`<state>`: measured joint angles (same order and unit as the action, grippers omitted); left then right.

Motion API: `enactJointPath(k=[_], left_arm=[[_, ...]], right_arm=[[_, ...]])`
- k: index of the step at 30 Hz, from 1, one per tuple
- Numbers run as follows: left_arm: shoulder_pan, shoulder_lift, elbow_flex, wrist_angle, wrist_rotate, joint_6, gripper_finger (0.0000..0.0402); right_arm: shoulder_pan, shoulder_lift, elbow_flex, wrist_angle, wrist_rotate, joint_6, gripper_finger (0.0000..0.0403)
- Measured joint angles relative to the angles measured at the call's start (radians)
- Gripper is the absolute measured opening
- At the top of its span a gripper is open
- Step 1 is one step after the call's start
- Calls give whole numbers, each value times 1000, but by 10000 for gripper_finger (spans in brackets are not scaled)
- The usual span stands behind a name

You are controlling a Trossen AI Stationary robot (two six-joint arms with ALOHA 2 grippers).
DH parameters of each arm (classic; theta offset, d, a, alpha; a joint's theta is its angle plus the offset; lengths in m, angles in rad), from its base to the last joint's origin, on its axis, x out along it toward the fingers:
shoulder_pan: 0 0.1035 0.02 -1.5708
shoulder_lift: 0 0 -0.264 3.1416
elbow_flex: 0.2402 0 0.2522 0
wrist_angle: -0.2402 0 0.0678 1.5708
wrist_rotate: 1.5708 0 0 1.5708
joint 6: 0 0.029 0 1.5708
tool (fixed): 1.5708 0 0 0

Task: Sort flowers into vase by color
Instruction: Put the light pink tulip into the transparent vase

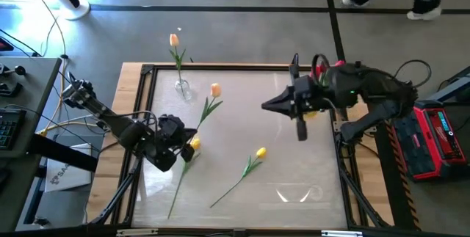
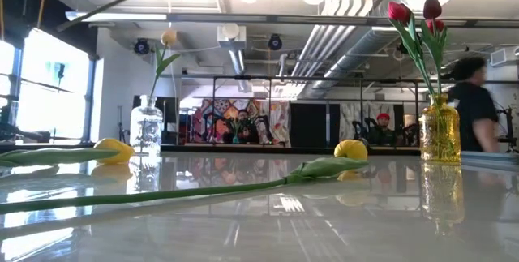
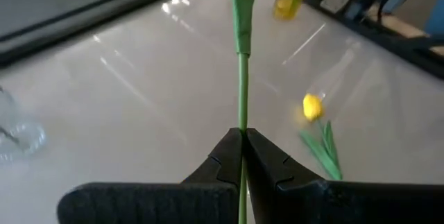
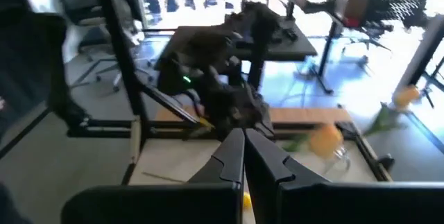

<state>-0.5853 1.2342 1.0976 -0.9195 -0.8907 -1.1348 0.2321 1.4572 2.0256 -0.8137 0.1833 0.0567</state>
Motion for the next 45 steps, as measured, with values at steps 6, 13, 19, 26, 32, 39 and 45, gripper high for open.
enactJointPath(k=[6,13,19,26,32,39,45], left_arm=[[4,-35,10,5,-40,57,0],[4,-86,10,5,-49,128,0],[15,-123,10,4,-70,150,0],[23,-139,10,4,-65,164,0],[22,-146,10,6,-58,177,0],[22,-160,10,74,-57,261,0],[22,-162,10,197,-61,437,0]], right_arm=[[-38,-130,-271,236,4,38,0],[-98,-308,-569,500,7,71,0],[-143,-417,-736,557,44,120,0],[-154,-474,-899,718,53,121,0],[-154,-480,-910,732,56,97,0],[-154,-478,-910,729,57,99,0],[-154,-477,-910,727,102,93,0]])
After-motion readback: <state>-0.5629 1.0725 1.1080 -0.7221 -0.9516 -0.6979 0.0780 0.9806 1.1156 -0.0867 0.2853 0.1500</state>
